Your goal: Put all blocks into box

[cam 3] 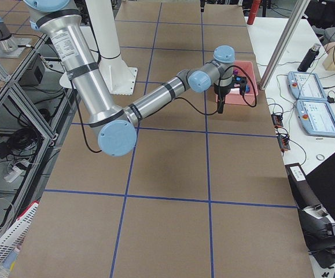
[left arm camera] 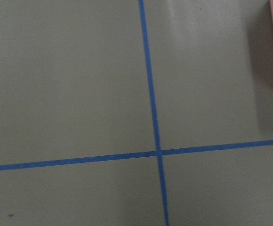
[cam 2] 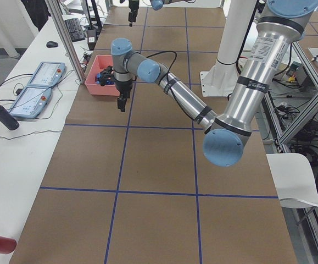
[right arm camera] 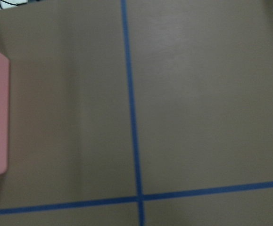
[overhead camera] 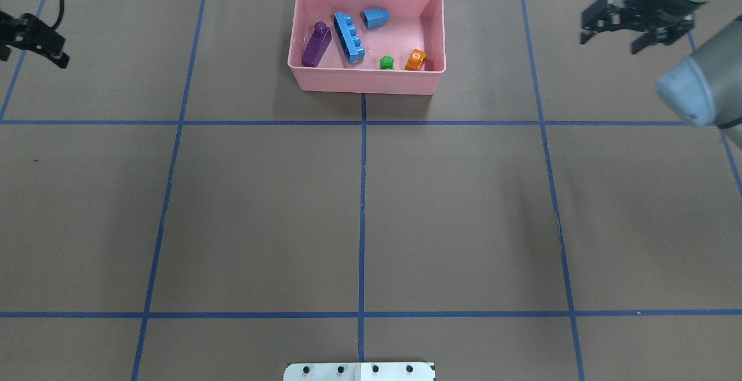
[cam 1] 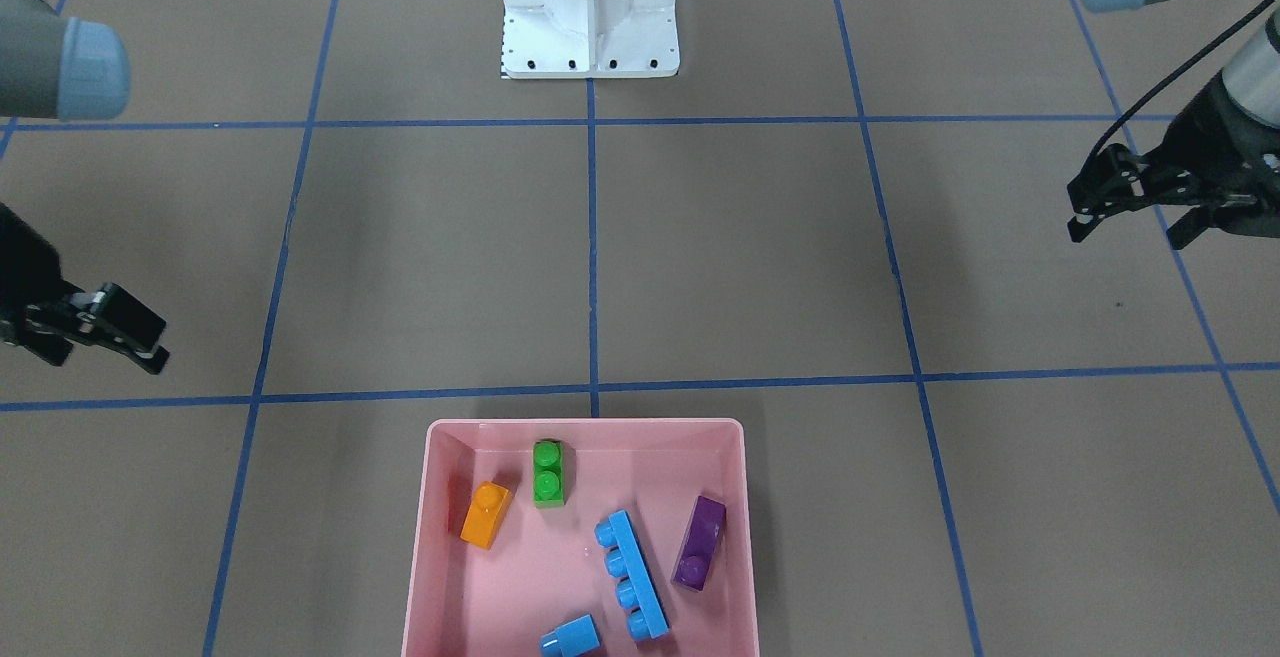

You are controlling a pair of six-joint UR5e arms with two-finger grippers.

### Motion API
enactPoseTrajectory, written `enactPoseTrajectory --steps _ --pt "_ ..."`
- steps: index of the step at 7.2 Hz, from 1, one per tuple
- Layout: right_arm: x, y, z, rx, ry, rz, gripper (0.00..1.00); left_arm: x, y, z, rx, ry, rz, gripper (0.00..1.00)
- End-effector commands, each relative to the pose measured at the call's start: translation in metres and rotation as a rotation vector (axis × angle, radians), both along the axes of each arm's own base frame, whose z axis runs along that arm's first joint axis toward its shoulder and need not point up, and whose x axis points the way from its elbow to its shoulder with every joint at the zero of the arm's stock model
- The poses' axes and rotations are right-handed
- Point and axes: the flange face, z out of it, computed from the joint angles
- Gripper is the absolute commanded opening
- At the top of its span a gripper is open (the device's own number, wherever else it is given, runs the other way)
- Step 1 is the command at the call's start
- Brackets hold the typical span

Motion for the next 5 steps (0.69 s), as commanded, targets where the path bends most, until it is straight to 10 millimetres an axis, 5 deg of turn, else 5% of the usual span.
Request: enactPoseTrajectory --steps 1,2,3,4,5 --pt "0.118 0.047 0.073 0.029 0.094 -0.136 1.0 -0.085 0.031 0.08 0.015 0.046 0.042 1.0" --pt "0.159 0.062 0.108 0.035 0.123 -0.194 1.0 -0.095 0.044 0.108 0.001 0.034 0.053 1.0" --pt "0.177 0.088 0.148 0.017 0.139 -0.252 1.0 -0.097 0.054 0.122 -0.002 0.037 0.04 1.0" --pt "0.187 0.106 0.171 0.024 0.142 -0.299 1.0 -0.123 0.06 0.137 -0.02 0.027 -0.006 1.0" --pt "0.193 0.115 0.18 0.023 0.138 -0.306 1.0 -0.169 0.061 0.205 -0.134 0.026 -0.093 1.0"
